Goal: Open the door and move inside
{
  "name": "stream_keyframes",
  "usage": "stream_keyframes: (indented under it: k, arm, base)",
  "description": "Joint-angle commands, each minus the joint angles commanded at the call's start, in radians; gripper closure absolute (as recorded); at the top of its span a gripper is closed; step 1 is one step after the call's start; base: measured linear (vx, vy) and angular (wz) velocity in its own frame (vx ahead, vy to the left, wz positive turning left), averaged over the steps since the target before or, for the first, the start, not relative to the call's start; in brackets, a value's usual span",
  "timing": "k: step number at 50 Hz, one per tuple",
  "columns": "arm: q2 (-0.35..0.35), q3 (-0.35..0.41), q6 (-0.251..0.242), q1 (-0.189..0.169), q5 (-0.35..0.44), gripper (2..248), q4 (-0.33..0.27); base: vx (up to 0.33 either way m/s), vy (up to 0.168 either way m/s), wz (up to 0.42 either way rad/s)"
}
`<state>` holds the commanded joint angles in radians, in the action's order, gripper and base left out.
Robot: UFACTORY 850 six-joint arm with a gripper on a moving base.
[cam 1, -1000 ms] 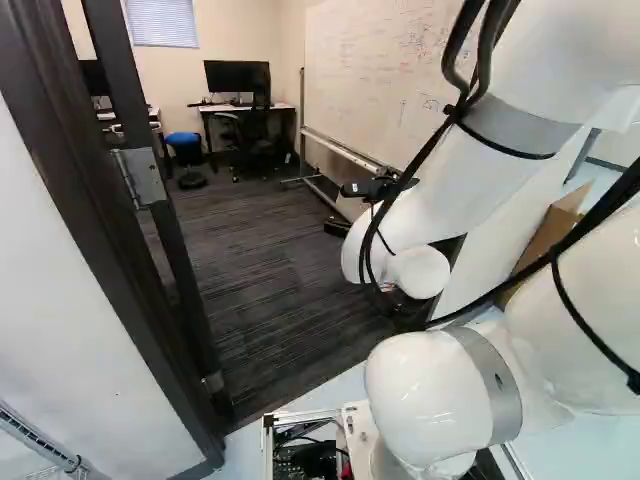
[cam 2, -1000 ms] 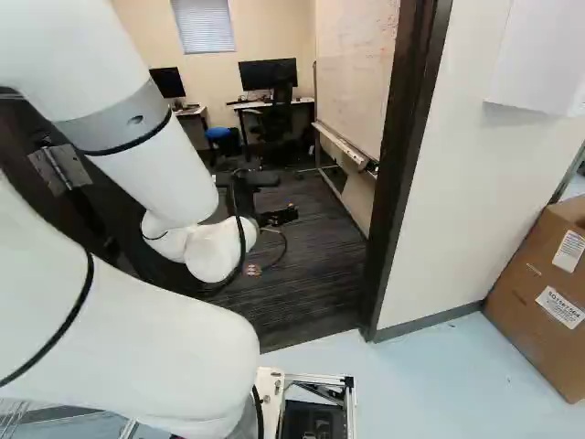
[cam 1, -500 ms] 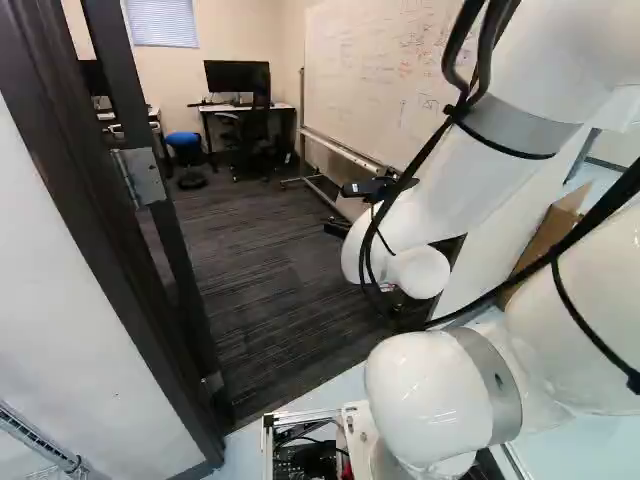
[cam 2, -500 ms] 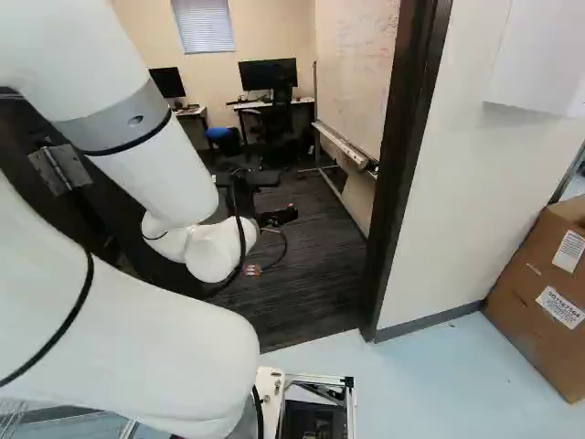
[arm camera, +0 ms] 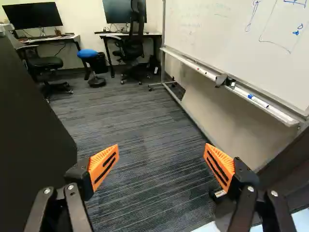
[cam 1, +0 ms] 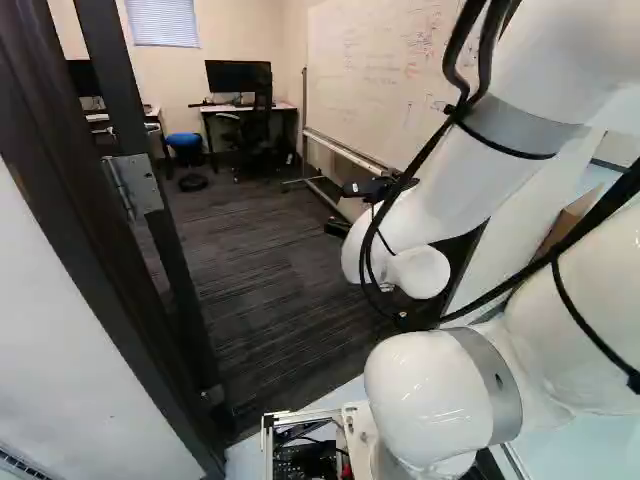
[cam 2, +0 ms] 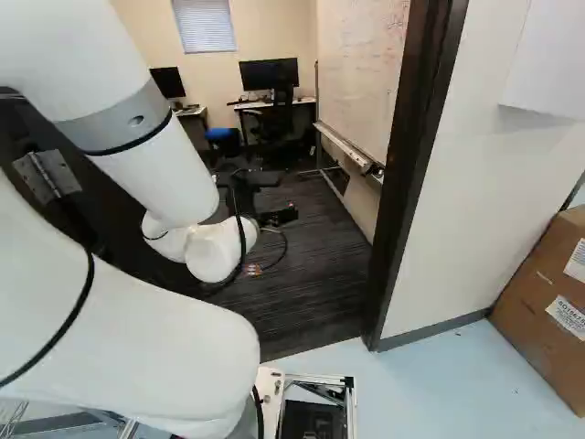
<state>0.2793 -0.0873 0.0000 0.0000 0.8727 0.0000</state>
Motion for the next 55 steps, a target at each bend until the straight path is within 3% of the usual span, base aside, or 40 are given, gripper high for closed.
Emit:
stream_keyframes:
  k: [26, 55]
  arm:
    - [0.000, 0.000, 0.000, 0.000, 0.000, 3, 0.000]
    - [0.000, 0.000, 0.000, 0.000, 0.000, 3, 0.000]
  base:
    - [0.165, 0.001, -0.008]
    - [0.218, -0.051, -0.009]
